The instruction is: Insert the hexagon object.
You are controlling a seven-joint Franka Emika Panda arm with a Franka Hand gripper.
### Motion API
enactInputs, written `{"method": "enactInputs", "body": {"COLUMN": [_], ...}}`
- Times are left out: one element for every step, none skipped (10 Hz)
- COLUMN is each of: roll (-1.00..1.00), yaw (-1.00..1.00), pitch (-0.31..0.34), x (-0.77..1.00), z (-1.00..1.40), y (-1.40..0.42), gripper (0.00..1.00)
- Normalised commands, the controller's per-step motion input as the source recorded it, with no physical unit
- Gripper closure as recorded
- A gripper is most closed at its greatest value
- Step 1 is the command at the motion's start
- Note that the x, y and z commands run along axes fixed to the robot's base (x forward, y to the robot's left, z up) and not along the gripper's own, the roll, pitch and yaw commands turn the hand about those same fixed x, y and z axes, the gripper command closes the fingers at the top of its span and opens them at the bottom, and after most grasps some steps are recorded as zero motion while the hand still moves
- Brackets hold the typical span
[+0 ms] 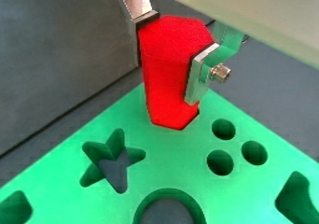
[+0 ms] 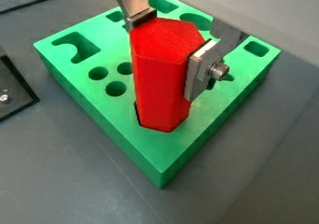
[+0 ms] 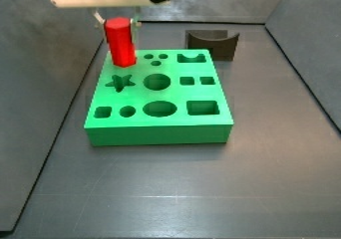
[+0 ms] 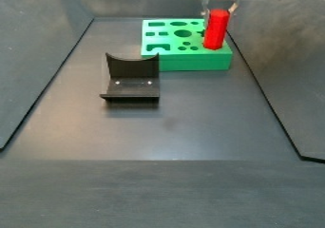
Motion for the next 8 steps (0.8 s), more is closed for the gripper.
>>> {"method": "enactInputs", "body": {"roll": [0.00, 0.00, 0.00, -0.12, -0.08, -0.01, -0.01, 0.00], "yaw": [0.14, 0.13, 0.05, 0.00, 0.00, 0.00, 0.00, 0.00], "pitch": [-0.024, -0.036, -0.043, -0.043, -0.060, -0.003, 0.000, 0.000], "x": [0.31, 0.32, 0.26, 0.03, 0.00, 0.00, 0.00, 0.00], "z": [-1.00, -1.00, -1.00, -0.48, -0.38, -0.16, 0.00, 0.00], "y": [0.00, 0.00, -0.09, -0.10, -0.08, 0.00, 0.00, 0.00], "gripper": [1.00, 1.00, 1.00, 1.00, 1.00, 1.00, 1.00, 1.00]}}
